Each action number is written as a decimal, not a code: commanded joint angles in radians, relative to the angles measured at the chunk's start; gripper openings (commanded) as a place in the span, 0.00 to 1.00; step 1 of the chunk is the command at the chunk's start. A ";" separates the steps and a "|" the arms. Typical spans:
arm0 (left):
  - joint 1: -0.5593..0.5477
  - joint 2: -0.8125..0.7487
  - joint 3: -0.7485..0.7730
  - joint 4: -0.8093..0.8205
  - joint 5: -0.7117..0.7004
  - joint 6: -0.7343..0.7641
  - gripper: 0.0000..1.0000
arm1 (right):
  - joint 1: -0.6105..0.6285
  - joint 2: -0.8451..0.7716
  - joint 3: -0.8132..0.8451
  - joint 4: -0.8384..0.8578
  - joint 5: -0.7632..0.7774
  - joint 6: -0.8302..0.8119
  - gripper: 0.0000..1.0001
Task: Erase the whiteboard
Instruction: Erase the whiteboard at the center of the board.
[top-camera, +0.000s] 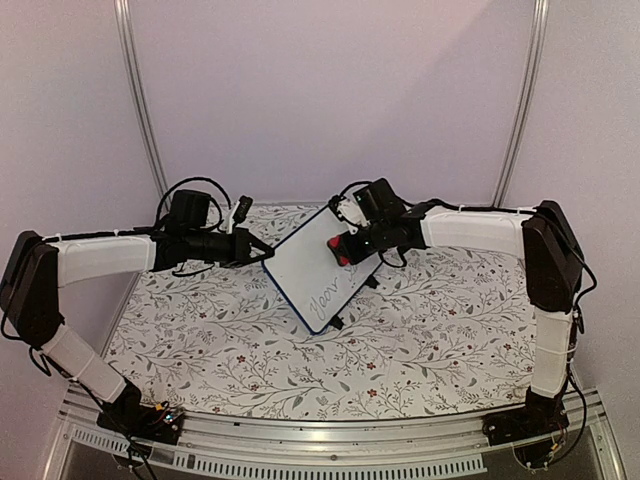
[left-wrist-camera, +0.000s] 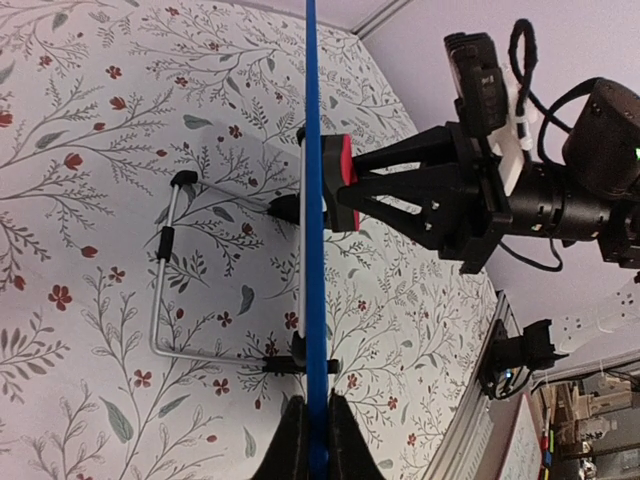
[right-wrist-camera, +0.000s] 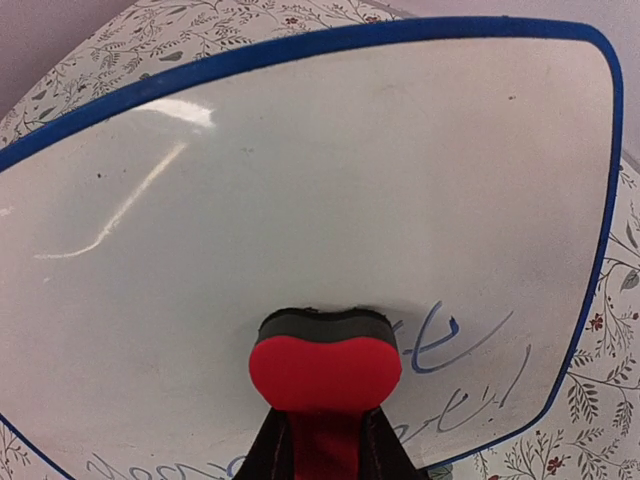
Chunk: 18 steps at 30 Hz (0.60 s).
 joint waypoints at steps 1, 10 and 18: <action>-0.003 -0.021 0.001 0.041 0.040 0.009 0.05 | -0.008 0.020 -0.063 -0.012 0.005 -0.012 0.05; -0.002 -0.020 0.000 0.044 0.042 0.005 0.05 | -0.008 -0.036 -0.173 0.023 -0.030 -0.005 0.05; -0.003 -0.018 0.000 0.046 0.042 0.006 0.05 | -0.008 -0.034 -0.113 0.013 -0.046 -0.008 0.05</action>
